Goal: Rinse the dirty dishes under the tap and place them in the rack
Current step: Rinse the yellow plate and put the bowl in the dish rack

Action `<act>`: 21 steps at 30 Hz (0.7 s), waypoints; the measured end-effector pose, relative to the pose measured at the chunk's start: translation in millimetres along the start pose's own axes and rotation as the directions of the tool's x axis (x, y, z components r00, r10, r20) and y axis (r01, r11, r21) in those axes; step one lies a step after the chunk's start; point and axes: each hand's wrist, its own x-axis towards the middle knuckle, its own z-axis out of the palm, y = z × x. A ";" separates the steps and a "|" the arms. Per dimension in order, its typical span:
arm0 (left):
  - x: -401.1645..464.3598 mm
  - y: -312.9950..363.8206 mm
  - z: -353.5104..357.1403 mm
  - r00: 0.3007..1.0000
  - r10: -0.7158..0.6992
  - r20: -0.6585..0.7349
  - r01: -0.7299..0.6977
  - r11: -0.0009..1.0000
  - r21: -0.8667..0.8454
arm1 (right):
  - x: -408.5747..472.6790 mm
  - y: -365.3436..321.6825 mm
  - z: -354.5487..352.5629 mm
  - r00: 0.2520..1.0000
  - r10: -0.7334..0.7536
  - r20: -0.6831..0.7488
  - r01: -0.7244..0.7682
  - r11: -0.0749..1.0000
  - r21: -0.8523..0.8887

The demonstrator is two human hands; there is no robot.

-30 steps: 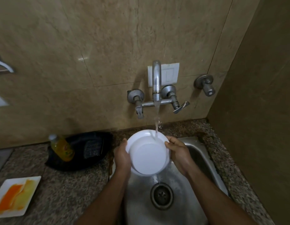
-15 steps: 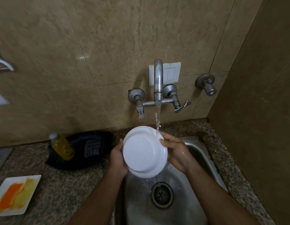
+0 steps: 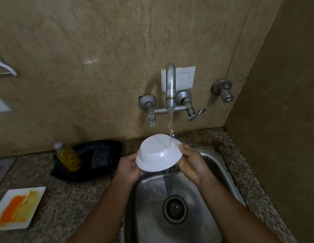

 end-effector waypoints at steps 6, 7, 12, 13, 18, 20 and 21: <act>-8.2 -2.8 19.2 0.994 -0.091 0.060 0.102 0.971 -0.214 | 2.7 -5.0 -21.5 0.980 -0.015 -0.199 0.045 0.988 0.147; -9.0 -4.5 21.0 0.993 -0.088 0.082 0.105 0.969 -0.224 | 2.3 -6.1 -23.7 0.970 -0.031 -0.239 0.068 0.986 0.151; -17.5 -13.6 33.3 0.971 -0.086 0.221 0.130 0.973 -0.193 | -1.0 -10.9 -40.6 0.934 -0.018 -0.356 0.062 0.992 0.113; -18.1 -15.9 35.4 0.967 -0.084 0.241 0.130 0.975 -0.182 | -2.1 -10.9 -43.7 0.935 -0.004 -0.356 0.043 0.994 0.100; -28.1 -24.2 38.6 0.928 -0.067 0.365 0.103 0.991 -0.082 | -7.7 -5.0 -54.6 0.906 0.032 -0.422 -0.006 0.998 0.063; -30.5 -26.5 36.1 0.911 -0.056 0.408 0.072 0.997 -0.025 | -9.2 -2.1 -53.3 0.898 0.053 -0.436 -0.021 0.997 0.079; -30.4 -28.1 34.0 0.903 -0.053 0.426 0.056 0.998 0.006 | -10.1 -0.9 -52.7 0.904 0.061 -0.424 -0.023 0.995 0.096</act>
